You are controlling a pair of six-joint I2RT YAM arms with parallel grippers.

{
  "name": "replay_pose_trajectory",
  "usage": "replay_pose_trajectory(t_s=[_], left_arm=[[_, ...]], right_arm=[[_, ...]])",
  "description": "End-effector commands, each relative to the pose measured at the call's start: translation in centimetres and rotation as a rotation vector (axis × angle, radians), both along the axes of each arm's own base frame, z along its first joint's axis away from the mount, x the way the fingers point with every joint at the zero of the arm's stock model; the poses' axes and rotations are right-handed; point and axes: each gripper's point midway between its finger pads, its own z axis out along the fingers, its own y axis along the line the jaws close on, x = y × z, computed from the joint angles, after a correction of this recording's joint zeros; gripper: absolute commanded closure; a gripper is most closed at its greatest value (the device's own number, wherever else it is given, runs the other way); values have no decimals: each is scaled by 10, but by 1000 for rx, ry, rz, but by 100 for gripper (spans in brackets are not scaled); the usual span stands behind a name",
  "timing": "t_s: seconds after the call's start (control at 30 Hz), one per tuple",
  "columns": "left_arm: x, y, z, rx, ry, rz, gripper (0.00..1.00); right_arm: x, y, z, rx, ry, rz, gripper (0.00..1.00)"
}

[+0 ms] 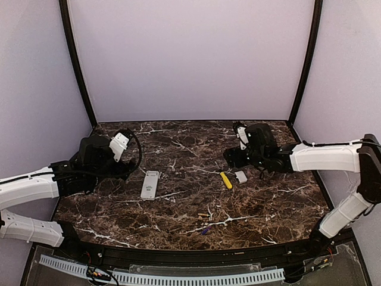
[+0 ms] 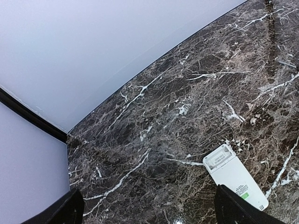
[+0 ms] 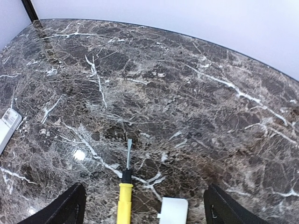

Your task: Unload the batteries from the remote control

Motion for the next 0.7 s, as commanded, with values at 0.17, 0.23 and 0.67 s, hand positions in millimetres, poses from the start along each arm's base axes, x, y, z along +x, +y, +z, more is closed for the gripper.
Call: replay_pose_trajectory(t_s=[0.17, 0.23, 0.67], left_arm=[[5, 16, 2, -11, -44, 62, 2], [9, 24, 5, -9, -71, 104, 2], [25, 55, 1, -49, -94, 324, 2]], right_arm=[[12, -53, 28, 5, -64, -86, 1], [15, -65, 33, 7, -79, -102, 2], [25, -151, 50, 35, -151, -279, 1]])
